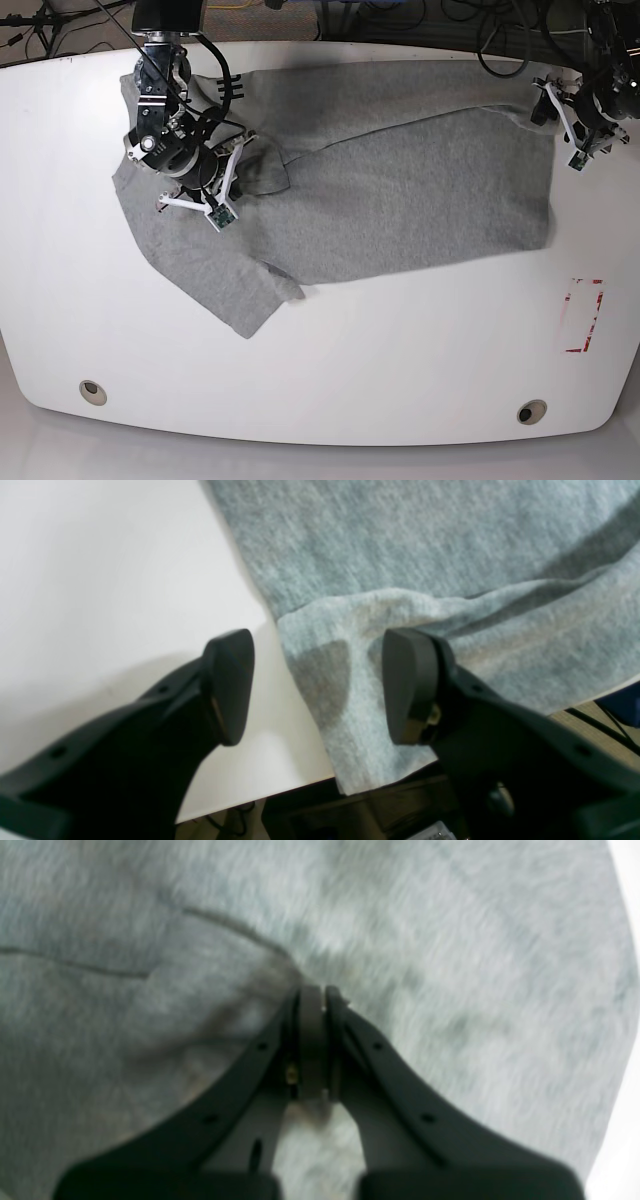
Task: Fold the T-shirt properly
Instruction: 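Pull the grasped fabric with the right gripper to smooth the shirt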
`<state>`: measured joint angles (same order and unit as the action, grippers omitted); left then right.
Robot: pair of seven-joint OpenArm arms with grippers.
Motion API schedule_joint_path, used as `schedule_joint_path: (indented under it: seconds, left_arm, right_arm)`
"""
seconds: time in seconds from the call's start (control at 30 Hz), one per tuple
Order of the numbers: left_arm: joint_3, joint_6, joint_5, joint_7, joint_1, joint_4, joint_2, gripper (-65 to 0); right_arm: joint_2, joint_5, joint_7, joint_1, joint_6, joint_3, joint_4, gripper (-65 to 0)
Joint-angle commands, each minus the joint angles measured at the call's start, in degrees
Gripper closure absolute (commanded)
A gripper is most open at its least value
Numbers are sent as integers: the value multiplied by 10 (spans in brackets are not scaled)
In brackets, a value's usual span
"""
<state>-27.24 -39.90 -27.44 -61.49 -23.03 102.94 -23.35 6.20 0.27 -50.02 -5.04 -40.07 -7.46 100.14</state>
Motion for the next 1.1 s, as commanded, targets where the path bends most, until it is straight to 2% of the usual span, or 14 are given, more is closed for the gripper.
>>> schedule_joint_path:
  seconds: [0.0, 0.23, 0.8, 1.07]
  left_arm:
    - [-4, 1, -4, 7, 1, 7, -10, -379]
    - [-4, 1, -4, 7, 1, 7, -10, -379]
    - [-4, 1, -4, 7, 1, 7, -10, -379]
    - [-4, 1, -4, 7, 1, 7, -10, -379]
  right_arm:
    - [5, 3, 9, 10, 1, -3, 3, 0]
    - [19, 3, 9, 12, 1, -3, 6, 0]
    - [20, 3, 9, 68, 1, 0, 0, 0]
    - [20, 3, 9, 93, 1, 0, -40, -2]
